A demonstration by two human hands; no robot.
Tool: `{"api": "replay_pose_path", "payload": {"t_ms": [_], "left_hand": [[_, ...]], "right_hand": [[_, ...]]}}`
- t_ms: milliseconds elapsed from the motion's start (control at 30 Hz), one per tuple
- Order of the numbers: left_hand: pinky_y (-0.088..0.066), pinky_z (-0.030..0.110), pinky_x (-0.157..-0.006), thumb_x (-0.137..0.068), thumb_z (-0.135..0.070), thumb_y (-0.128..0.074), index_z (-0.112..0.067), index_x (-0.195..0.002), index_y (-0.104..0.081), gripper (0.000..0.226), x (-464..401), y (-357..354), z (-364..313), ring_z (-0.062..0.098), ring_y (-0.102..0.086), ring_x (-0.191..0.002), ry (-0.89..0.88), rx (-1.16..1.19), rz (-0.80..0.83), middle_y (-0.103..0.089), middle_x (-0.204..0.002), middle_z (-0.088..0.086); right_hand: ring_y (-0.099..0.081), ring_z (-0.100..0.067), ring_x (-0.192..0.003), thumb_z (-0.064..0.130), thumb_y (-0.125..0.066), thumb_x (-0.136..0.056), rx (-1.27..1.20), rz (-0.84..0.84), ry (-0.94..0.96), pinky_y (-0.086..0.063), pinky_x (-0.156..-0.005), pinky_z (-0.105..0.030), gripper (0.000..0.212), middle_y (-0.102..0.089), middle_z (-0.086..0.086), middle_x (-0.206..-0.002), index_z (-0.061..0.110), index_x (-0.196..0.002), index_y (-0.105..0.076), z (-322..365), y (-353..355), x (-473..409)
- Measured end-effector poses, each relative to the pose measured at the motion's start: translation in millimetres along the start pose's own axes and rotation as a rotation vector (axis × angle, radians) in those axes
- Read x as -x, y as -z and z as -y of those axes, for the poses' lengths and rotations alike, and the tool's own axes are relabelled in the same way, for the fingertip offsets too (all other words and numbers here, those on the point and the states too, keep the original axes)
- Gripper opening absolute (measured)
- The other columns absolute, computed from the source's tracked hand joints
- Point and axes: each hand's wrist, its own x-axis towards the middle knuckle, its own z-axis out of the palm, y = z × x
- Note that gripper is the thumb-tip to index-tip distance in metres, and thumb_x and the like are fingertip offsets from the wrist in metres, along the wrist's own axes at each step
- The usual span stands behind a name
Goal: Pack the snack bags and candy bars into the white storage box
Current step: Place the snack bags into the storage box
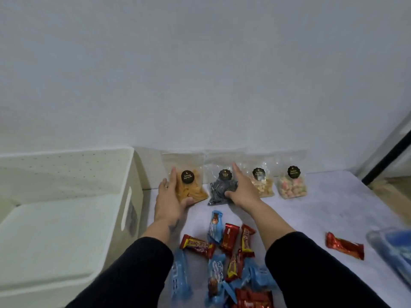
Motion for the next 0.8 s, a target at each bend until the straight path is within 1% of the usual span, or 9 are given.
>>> {"api": "replay_pose_path", "payload": {"t_ms": [67,133,233,300,367,400,567,667,800], "left_hand": [[-0.033,0.043,-0.112,-0.082,-0.011,-0.069,-0.045,-0.148,0.001,0.102,-6,-6,2,0.023,-0.043,-0.130,-0.008,0.069,0.016,-0.037,-0.142,0.006],[-0.041,0.044,-0.106,-0.083,-0.004,-0.066,-0.050,-0.146,0.001,0.102,-8,-10,4,0.021,-0.051,-0.118,-0.002,0.085,0.009,-0.045,-0.129,0.003],[-0.045,0.042,-0.102,-0.084,0.001,-0.063,-0.049,-0.146,-0.005,0.099,-9,-13,7,0.019,-0.053,-0.111,0.019,0.100,-0.022,-0.047,-0.120,-0.001],[-0.047,0.043,-0.101,-0.083,0.004,-0.063,-0.051,-0.145,-0.008,0.099,-7,-12,7,0.018,-0.054,-0.110,0.024,0.134,-0.030,-0.047,-0.119,-0.004],[-0.047,0.043,-0.102,-0.082,0.003,-0.064,-0.051,-0.145,-0.009,0.100,-4,-11,6,0.018,-0.053,-0.111,0.024,0.121,-0.028,-0.047,-0.120,-0.003],[-0.046,0.043,-0.102,-0.081,0.002,-0.065,-0.051,-0.145,-0.008,0.100,-1,-9,5,0.018,-0.053,-0.111,0.023,0.109,-0.032,-0.047,-0.121,-0.002],[-0.049,0.039,-0.100,-0.082,0.001,-0.064,-0.047,-0.147,-0.007,0.099,12,10,-13,0.017,-0.054,-0.111,-0.049,0.126,-0.062,-0.045,-0.121,-0.002],[-0.040,0.026,-0.100,-0.084,-0.001,-0.065,-0.038,-0.150,-0.008,0.095,19,34,-39,0.010,-0.048,-0.106,-0.152,0.082,-0.106,-0.044,-0.119,-0.002],[-0.037,0.029,-0.099,-0.083,-0.005,-0.068,-0.036,-0.150,-0.006,0.096,29,78,-73,0.013,-0.046,-0.109,-0.234,0.071,-0.141,-0.044,-0.120,0.003]], "right_hand": [[-0.045,-0.029,-0.132,0.012,-0.072,-0.081,0.007,-0.019,0.018,-0.044,-0.104,-0.042,0.097,-0.040,-0.002,-0.150,0.043,-0.149,-0.011,-5,-3,-8],[-0.057,-0.025,-0.115,0.005,-0.069,-0.082,-0.031,-0.020,0.024,-0.051,-0.084,-0.032,0.094,-0.044,-0.002,-0.147,0.045,-0.148,-0.015,-11,-5,-14],[-0.061,-0.013,-0.091,-0.002,-0.065,-0.083,-0.114,-0.021,0.035,-0.043,-0.061,-0.015,0.091,-0.039,0.001,-0.151,0.044,-0.147,-0.021,-17,-5,-17],[-0.061,-0.015,-0.103,-0.003,-0.067,-0.082,-0.140,-0.034,0.042,-0.050,-0.069,-0.016,0.091,-0.040,0.002,-0.150,0.042,-0.147,-0.023,-16,-4,-13],[-0.053,-0.022,-0.122,0.000,-0.071,-0.079,-0.146,-0.051,0.041,-0.051,-0.092,-0.031,0.093,-0.046,-0.001,-0.145,0.042,-0.147,-0.023,-15,-7,-6],[-0.052,-0.023,-0.122,0.001,-0.072,-0.078,-0.150,-0.060,0.041,-0.050,-0.096,-0.036,0.093,-0.050,-0.003,-0.139,0.042,-0.147,-0.023,-15,-8,-2],[-0.055,-0.018,-0.111,0.000,-0.071,-0.079,-0.226,-0.110,0.080,-0.052,-0.090,-0.035,0.092,-0.051,0.000,-0.134,0.041,-0.147,-0.024,3,8,13],[-0.057,-0.019,-0.104,0.000,-0.070,-0.080,-0.236,-0.136,0.130,-0.050,-0.085,-0.032,0.091,-0.054,0.000,-0.120,0.039,-0.148,-0.023,25,34,23],[-0.056,-0.020,-0.104,0.002,-0.070,-0.080,-0.214,-0.189,0.212,-0.048,-0.086,-0.032,0.091,-0.053,0.003,-0.120,0.036,-0.149,-0.022,67,69,43]]}}
